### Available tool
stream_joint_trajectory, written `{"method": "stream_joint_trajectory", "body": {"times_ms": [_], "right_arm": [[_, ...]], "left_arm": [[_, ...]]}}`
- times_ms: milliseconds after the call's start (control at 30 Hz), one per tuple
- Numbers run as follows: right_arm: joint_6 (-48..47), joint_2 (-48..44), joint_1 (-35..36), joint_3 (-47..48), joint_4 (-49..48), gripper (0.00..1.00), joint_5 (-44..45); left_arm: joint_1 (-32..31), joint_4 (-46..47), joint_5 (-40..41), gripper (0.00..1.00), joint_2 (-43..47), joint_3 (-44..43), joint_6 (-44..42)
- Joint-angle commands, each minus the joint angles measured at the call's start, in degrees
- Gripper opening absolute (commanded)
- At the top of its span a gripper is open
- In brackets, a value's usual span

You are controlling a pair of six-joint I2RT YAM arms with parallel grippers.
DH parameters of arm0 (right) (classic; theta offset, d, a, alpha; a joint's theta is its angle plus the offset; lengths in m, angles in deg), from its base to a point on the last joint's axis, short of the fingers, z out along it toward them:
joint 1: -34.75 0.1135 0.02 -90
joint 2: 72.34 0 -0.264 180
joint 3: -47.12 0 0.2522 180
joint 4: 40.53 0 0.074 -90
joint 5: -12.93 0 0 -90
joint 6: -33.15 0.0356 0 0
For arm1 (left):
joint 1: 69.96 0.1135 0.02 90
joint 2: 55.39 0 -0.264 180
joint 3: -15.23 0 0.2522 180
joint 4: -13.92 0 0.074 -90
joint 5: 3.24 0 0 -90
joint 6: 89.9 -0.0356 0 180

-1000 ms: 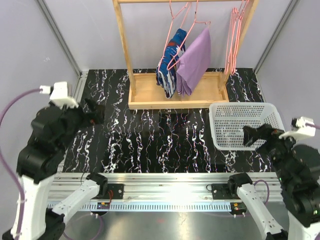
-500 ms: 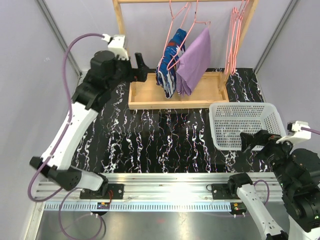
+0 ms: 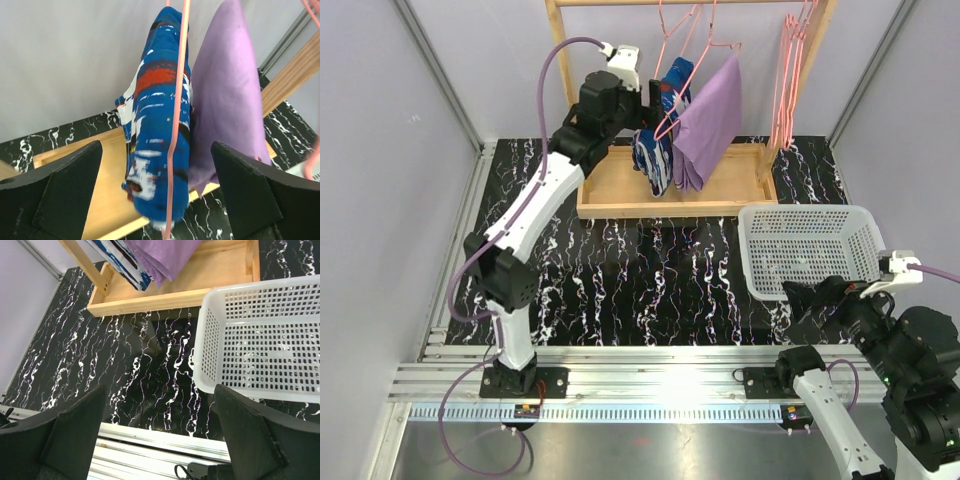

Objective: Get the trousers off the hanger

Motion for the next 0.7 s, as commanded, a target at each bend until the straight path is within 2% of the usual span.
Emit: {"method": "stream_joint_trajectory", "body": {"times_ms": [0, 33, 100, 133, 200, 233, 333, 400, 533, 667], "right_arm": [[-0.1, -0.3, 0.4, -2.3, -1.6, 0.96, -3.4], [-0.1, -0.6, 0.3, -2.9, -1.9, 0.95, -3.6], [-0.1, -0.9, 0.2, -4.4, -2.0, 0.94, -3.9], [0.1, -1.1, 0.3, -4.8, -1.9, 0.94, -4.2], [0.2, -1.6, 0.3, -5.9, -2.2, 0.93, -4.8], [0.5, -1.8, 0.3, -6.0, -2.4, 0.93, -5.5], [0.5, -2.1, 0.3, -6.7, -2.7, 0.93, -6.1], [0.4, -2.0, 0.2, -6.7, -2.7, 0.93, -6.5], [0.5, -1.9, 0.3, -7.2, -3.0, 0.92, -7.7], [0.7, -2.1, 0.3, -9.0, -3.5, 0.92, -9.4]], "left_arm": [[-0.6, 4.2, 1.9, 0.90, -4.6, -6.2, -2.0], [-0.6, 2.7, 2.6, 0.82, -6.1, -9.2, -2.1], [-1.0, 2.1, 3.8, 0.75, -8.0, -11.2, -3.4], [-1.3, 2.3, 4.5, 0.63, -9.2, -12.2, -3.9], [-1.7, 2.7, 5.5, 0.54, -10.2, -13.1, -4.9], [-1.8, 3.0, 5.8, 0.41, -10.7, -13.8, -5.0], [-1.8, 3.9, 6.2, 0.28, -11.8, -14.5, -4.7], [-1.8, 4.3, 5.8, 0.16, -11.9, -14.4, -4.3], [-2.1, 5.3, 5.8, 0.00, -11.8, -14.5, -3.3], [-2.3, 5.2, 5.6, 0.00, -10.4, -15.2, -2.3]]}}
